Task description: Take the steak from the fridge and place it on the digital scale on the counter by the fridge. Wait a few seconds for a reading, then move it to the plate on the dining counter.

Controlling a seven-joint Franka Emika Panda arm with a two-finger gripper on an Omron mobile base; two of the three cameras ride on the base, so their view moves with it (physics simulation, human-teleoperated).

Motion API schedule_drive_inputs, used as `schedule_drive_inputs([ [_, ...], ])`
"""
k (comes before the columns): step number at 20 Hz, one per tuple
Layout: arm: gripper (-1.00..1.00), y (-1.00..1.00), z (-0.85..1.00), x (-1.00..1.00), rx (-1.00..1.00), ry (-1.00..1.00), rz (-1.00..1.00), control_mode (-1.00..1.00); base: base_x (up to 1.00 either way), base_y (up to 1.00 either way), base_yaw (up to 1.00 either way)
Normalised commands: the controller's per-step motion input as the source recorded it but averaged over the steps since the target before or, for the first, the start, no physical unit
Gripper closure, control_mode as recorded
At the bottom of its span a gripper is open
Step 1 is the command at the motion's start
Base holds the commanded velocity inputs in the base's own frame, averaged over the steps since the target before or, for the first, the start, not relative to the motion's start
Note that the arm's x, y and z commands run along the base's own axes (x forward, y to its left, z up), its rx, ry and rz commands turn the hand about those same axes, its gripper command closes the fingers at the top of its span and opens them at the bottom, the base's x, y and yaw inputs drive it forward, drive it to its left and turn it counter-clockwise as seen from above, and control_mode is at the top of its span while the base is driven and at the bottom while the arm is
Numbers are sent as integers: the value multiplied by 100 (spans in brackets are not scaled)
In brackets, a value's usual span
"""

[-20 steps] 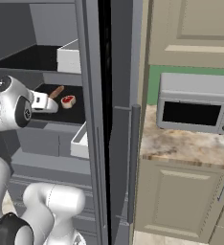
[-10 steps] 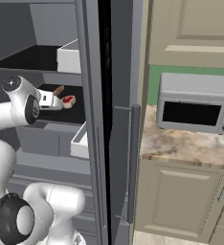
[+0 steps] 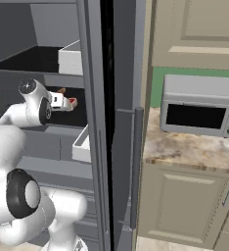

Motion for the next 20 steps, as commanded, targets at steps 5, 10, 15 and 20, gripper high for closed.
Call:
schedule_drive_inputs([
  [5, -100, 0, -26, 48, -2, 0, 3, -100, 0, 0, 0],
  [10, -100, 0, -20, 47, 0, 0, 0, -100, 0, 0, 0],
  [15, -100, 0, -7, 49, 0, 0, 0, -100, 0, 0, 0],
  [20, -100, 0, -3, 45, 0, 1, 0, -100, 0, 0, 0],
])
